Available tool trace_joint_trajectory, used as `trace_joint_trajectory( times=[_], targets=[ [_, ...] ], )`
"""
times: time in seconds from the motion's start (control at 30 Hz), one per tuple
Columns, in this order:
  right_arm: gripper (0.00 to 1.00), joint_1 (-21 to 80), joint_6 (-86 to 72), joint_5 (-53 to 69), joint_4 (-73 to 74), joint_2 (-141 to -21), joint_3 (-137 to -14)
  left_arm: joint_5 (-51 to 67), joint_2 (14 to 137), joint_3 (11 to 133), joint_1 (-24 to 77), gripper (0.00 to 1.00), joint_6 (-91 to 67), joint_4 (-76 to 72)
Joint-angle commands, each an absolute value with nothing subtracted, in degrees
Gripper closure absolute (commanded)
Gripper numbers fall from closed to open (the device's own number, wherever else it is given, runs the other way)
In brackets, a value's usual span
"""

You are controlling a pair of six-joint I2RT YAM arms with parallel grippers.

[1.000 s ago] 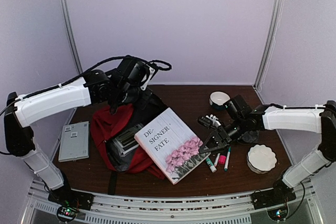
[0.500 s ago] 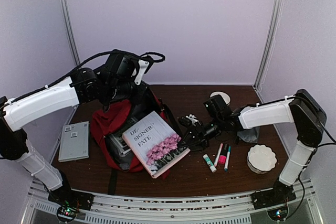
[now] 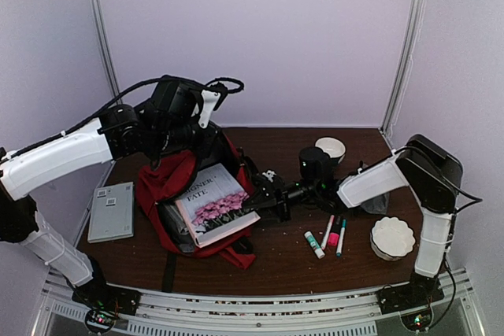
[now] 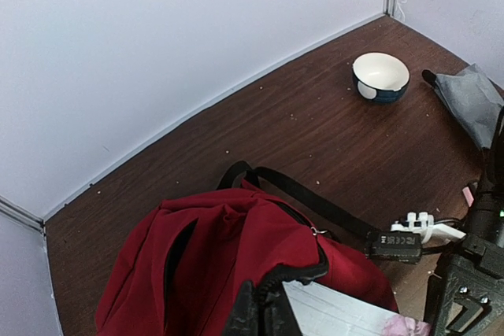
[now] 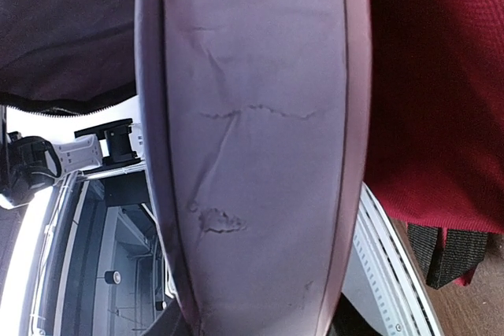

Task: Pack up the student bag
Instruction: Place the book in the largest pocket of the bag.

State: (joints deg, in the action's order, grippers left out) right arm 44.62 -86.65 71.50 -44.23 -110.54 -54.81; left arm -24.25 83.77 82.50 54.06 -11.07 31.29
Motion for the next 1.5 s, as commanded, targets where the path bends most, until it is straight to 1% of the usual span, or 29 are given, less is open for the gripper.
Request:
trace_joint_trajectory(
  times=[0.0, 0.17, 0.37, 0.47, 0.57, 0.77, 0.83, 0.97, 1.03, 1.17, 1.23, 1.27, 1.47],
  targets=[
    [0.95, 45.18, -80.28, 68.46, -36.27, -111.65, -58.49, -23.47, 80.94, 82.06, 54.82, 1.00, -11.51, 26.14],
    [0.94, 45.44, -73.46, 66.47, -24.92, -114.10, -62.52, -22.28, 80.54, 81.42, 55.39, 1.00, -11.26, 25.99],
    [0.93, 45.70, -73.71, 65.69, -24.20, -117.70, -66.03, -20.07, 80.40, 80.68, 56.82, 1.00, -9.37, 24.66],
    [0.91, 46.51, -73.81, 67.35, -22.67, -121.25, -70.41, -19.96, 80.42, 80.57, 57.61, 1.00, -7.98, 24.17],
    [0.91, 46.68, -75.02, 66.53, -23.88, -123.41, -72.65, -19.80, 80.31, 80.38, 57.99, 1.00, -7.66, 23.73],
    [0.82, 46.27, -77.21, 66.95, -26.33, -127.98, -77.01, -19.52, 79.86, 79.69, 58.77, 1.00, -7.31, 23.64],
    [0.75, 46.27, -76.72, 66.82, -26.25, -127.58, -76.40, -19.58, 79.47, 79.11, 58.88, 1.00, -7.37, 23.60],
    [0.53, 46.32, -70.52, 65.87, -19.08, -124.08, -76.13, -20.61, 78.80, 77.87, 58.89, 1.00, -7.65, 23.53],
    [0.41, 46.39, -63.94, 64.94, -10.53, -121.48, -77.04, -20.90, 78.35, 77.39, 58.89, 1.00, -7.76, 23.35],
    [0.17, 46.23, -44.66, 58.64, 11.22, -116.37, -80.94, -21.41, 76.92, 75.65, 58.89, 1.00, -7.81, 21.73],
    [0.04, 46.24, -38.28, 54.70, 17.35, -114.27, -81.52, -21.68, 76.33, 74.75, 58.89, 1.00, -7.61, 20.84],
    [0.01, 46.23, -35.62, 52.14, 19.78, -113.25, -81.41, -21.83, 76.18, 74.38, 58.89, 1.00, -7.61, 20.54],
    [0.00, 46.71, -14.85, 40.19, 28.51, -102.95, -77.51, -21.82, 74.71, 72.35, 58.89, 1.00, -7.46, 19.24]
  ],
)
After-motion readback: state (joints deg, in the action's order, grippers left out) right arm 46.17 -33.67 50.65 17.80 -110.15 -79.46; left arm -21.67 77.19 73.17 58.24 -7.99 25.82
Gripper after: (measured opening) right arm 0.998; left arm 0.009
